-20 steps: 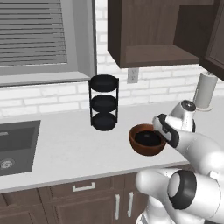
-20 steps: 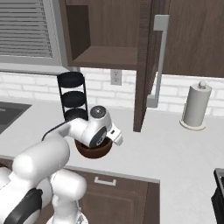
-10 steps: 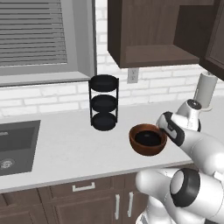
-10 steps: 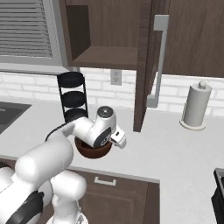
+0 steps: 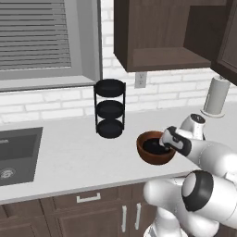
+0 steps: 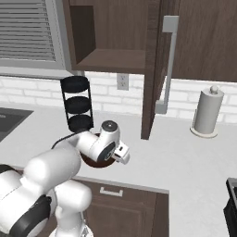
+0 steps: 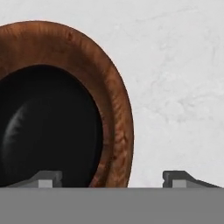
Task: Pick up the bowls on the counter and stack them on top of one another in the open cabinet. Place the smaller bowl on top of the larger bowl.
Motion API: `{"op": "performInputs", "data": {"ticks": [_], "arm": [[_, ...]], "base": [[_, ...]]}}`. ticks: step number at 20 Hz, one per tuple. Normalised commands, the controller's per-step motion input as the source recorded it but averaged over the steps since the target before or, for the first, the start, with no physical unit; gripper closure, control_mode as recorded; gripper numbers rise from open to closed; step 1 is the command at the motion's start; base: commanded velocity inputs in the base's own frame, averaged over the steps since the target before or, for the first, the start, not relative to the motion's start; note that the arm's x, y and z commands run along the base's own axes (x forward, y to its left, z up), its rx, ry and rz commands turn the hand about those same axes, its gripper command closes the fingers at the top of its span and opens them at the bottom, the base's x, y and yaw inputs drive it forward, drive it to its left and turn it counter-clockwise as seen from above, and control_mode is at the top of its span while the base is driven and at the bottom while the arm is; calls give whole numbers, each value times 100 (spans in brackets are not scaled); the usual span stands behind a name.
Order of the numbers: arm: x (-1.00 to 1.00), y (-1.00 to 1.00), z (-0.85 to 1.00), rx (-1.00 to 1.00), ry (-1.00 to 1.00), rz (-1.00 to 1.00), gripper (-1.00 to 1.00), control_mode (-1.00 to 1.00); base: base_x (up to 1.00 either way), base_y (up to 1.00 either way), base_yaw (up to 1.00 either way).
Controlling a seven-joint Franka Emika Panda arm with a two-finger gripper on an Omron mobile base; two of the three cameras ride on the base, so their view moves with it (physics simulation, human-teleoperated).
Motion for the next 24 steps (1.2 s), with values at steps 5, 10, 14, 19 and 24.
{"op": "performInputs", "data": {"ticks": [5, 10, 14, 19, 24], "arm": [[8, 16, -41, -1, 10, 4, 100, -100], [-9, 0, 38, 0, -8, -4, 100, -100], [-12, -7, 96, 0, -20, -24, 100, -100], [-32, -26, 100, 0, -23, -29, 100, -100], [-54, -22, 100, 7, -19, -31, 100, -100]], "base": [[0, 0, 0], [0, 0, 0], [0, 0, 0], [0, 0, 0], [0, 0, 0]]}}
